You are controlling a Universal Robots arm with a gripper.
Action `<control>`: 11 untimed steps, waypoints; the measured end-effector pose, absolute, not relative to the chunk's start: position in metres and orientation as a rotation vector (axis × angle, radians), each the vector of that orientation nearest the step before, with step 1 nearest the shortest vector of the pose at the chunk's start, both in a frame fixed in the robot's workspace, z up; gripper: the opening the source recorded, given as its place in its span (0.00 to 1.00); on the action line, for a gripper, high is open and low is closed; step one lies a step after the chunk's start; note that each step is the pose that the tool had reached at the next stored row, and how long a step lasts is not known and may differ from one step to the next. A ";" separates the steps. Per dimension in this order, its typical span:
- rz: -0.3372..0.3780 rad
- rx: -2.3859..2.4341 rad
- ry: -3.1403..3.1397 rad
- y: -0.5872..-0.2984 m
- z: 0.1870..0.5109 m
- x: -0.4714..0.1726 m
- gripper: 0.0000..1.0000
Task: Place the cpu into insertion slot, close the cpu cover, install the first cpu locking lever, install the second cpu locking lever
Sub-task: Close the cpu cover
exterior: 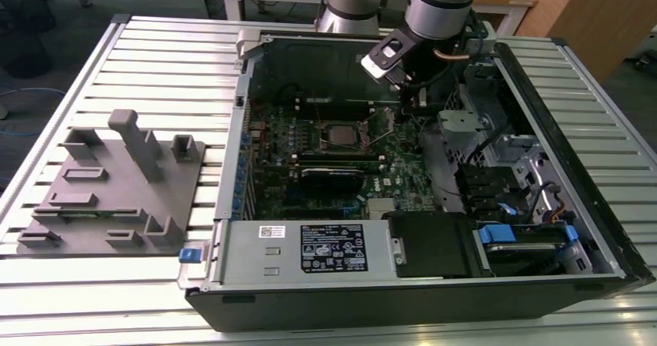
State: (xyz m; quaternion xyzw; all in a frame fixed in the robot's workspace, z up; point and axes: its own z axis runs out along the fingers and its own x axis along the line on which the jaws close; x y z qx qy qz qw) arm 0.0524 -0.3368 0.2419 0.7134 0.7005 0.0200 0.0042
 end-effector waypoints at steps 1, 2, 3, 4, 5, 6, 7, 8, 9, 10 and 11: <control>0.062 2.235 2.195 -0.337 0.242 0.052 0.11; 0.062 2.235 2.195 -0.337 0.242 0.052 0.11; 0.062 2.235 2.195 -0.337 0.242 0.052 0.11; 0.063 2.235 2.195 -0.337 0.242 0.052 0.11; 0.063 2.235 2.195 -0.337 0.242 0.052 0.11; 0.063 2.235 2.195 -0.337 0.242 0.052 0.11; 0.063 2.235 2.195 -0.337 0.242 0.052 0.11; 0.063 2.235 2.195 -0.337 0.242 0.051 0.11; 0.064 2.235 2.195 -0.337 0.242 0.050 0.11; 0.064 2.235 2.194 -0.337 0.242 0.049 0.11; 0.065 2.234 2.194 -0.337 0.242 0.047 0.11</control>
